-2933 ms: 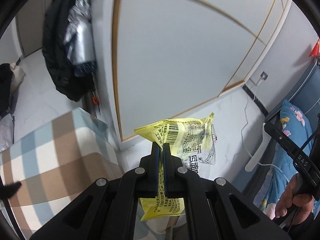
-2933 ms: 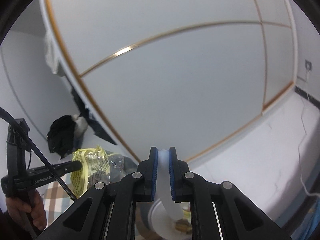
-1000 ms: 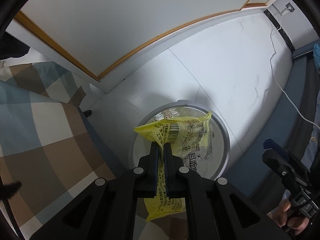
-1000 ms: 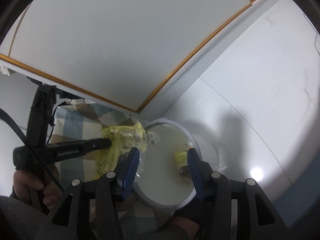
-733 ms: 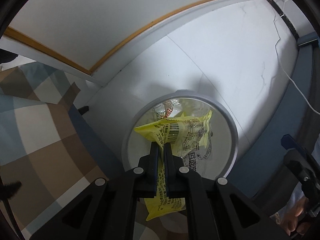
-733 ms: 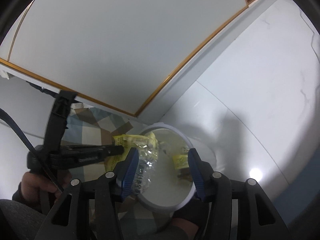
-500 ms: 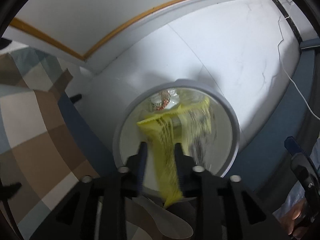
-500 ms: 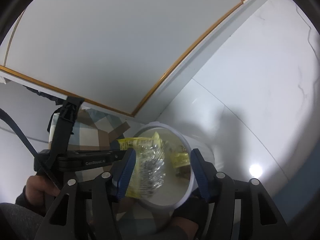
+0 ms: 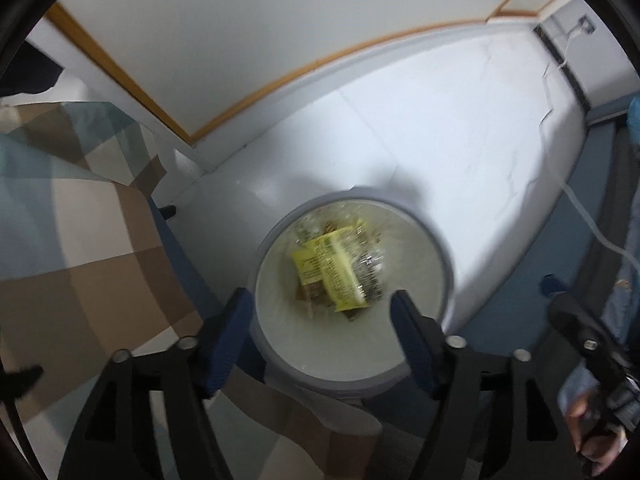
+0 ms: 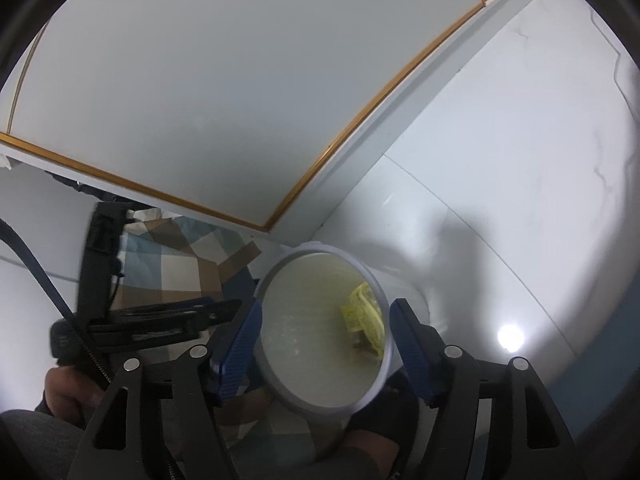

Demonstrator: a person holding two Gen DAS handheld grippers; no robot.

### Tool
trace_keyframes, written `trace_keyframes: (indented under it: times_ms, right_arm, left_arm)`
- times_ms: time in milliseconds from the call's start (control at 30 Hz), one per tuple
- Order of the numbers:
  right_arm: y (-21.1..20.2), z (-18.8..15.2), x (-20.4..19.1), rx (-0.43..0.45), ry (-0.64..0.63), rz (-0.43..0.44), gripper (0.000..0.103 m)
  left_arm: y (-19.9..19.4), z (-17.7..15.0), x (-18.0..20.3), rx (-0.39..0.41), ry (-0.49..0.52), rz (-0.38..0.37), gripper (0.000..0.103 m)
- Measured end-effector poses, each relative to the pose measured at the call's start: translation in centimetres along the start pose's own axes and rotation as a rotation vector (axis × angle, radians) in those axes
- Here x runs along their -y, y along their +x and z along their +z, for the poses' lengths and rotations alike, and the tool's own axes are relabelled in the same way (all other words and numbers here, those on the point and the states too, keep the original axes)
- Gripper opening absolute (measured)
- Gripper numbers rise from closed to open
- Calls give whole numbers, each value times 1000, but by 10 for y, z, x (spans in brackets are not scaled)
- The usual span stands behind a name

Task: Collect trash

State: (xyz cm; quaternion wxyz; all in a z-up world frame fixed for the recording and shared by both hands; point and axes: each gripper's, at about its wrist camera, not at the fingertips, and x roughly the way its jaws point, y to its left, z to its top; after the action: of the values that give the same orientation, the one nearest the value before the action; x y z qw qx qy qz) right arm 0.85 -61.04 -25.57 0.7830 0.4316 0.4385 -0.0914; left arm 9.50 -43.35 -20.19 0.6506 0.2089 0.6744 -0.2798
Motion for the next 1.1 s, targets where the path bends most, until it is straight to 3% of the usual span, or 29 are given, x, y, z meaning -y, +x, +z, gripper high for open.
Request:
trace_keyframes:
  times_ms: [233, 433, 700, 1100]
  right_arm:
    - [-16, 3, -10, 6, -1, 11, 71]
    - [-33, 6, -33, 2, -62, -32, 76]
    - [-63, 5, -60, 1, -126, -72, 86]
    - [-82, 3, -74, -21, -136, -84, 88]
  left_arm:
    - [-53, -13, -2, 161, -13, 19, 74]
    - [-86, -27, -1, 271, -22, 56, 74]
    - [-112, -43, -1, 326, -26, 47, 74]
    - [-134, -62, -9, 360, -66, 48, 74]
